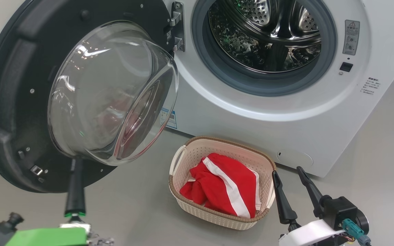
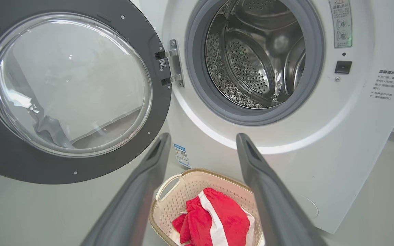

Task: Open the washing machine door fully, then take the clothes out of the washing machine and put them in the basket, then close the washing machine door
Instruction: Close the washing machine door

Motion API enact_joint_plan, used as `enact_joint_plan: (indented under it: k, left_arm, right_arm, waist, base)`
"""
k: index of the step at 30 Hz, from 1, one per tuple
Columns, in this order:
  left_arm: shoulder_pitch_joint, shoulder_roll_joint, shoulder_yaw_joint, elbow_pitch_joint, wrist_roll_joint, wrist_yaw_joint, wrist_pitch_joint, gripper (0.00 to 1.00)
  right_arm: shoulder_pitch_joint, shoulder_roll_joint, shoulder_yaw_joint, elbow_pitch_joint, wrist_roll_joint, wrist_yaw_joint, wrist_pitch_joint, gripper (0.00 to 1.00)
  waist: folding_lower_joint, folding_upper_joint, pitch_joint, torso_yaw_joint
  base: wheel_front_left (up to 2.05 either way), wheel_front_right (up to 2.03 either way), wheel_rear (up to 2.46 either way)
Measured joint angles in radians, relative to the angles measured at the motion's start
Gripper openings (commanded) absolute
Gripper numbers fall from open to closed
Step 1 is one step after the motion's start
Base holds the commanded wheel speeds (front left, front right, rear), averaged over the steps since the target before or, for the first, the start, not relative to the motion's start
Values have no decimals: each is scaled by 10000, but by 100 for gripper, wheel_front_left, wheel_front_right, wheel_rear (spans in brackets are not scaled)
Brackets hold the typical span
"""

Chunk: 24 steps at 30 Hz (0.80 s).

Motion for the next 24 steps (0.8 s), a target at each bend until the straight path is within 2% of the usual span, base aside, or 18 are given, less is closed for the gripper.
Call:
enact_joint_plan:
  k: [4, 10, 18, 24]
  left_arm:
    - [-225, -12, 888, -418, -1547, -75, -2, 0]
    - [-954, 73, 2010, -1041, -1582, -82, 50, 0]
    - [-1872, 1243, 3935, -1150, -1990, -65, 198, 0]
    - [-2390, 2121, 4991, -58, -2612, 476, 537, 0]
  right_arm:
    - [0, -2, -13, 0, 0, -4, 0, 100]
    - [0, -2, -27, -15, 0, -6, 0, 100]
    - [-21, -6, -71, -100, -109, -17, 0, 100]
    - [-109, -12, -224, -157, -257, -17, 0, 100]
  waist:
    - [0, 0, 6, -29]
    - [0, 0, 47, -52]
    - [0, 0, 245, -17]
    - [0, 0, 421, 20]
  base:
    - [0, 0, 0]
    - [0, 0, 0]
    - [0, 0, 0]
    - [0, 0, 0]
